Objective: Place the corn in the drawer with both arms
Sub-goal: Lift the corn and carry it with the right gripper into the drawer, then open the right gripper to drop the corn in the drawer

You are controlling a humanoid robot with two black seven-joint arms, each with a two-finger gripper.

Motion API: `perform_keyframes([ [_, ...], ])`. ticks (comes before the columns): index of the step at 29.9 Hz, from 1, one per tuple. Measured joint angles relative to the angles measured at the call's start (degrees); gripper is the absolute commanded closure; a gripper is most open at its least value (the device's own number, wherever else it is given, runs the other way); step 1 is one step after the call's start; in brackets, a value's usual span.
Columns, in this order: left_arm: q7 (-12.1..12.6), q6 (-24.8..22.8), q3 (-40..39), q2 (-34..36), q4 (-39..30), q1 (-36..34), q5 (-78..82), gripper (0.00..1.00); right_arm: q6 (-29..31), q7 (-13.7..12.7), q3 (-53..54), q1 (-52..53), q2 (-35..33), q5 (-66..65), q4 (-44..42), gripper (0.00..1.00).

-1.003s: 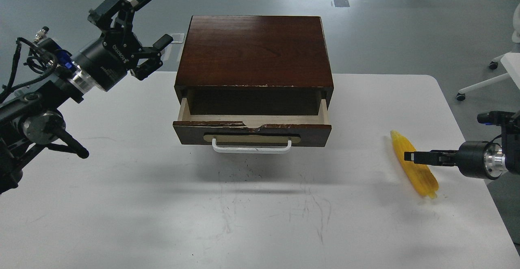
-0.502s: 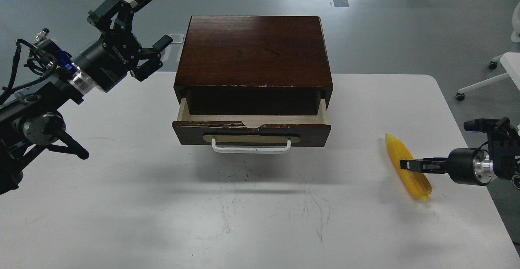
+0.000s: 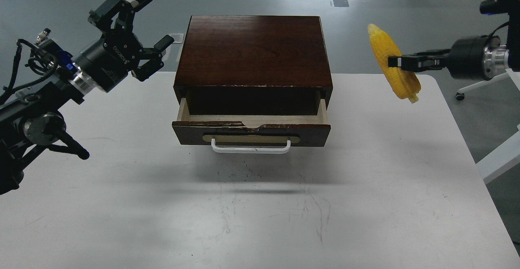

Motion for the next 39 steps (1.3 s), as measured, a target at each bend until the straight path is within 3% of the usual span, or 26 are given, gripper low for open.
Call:
perform_keyframes([
  [6,0.0,0.0,-0.3,0.8,0.0,0.0,0.0,0.01,-0.1,0.0,-11.3,14.9,14.3,0.0,-0.8,0.98],
  [14,0.0,-0.2,-0.9,2.2,-0.2,0.0,0.0,0.01,-7.2,0.0,-20.9,20.3,31.0,-1.4,-2.1,0.98],
  [19,0.0,-0.1,-0.9,2.4,-0.2,0.0,0.0,0.01,-13.6,0.0,-26.4,22.2,37.0,-4.8,-2.1,0.98],
  [26,0.0,-0.1,-1.0,2.5,-0.2,0.0,0.0,0.01,-17.2,0.0,-30.7,22.7,42.0,-7.3,-1.9,0.97],
  [39,0.0,-0.2,-1.3,2.8,-0.2,0.0,0.0,0.01,-18.0,0.0,-32.4,19.8,43.3,-7.3,-3.5,0.55],
])
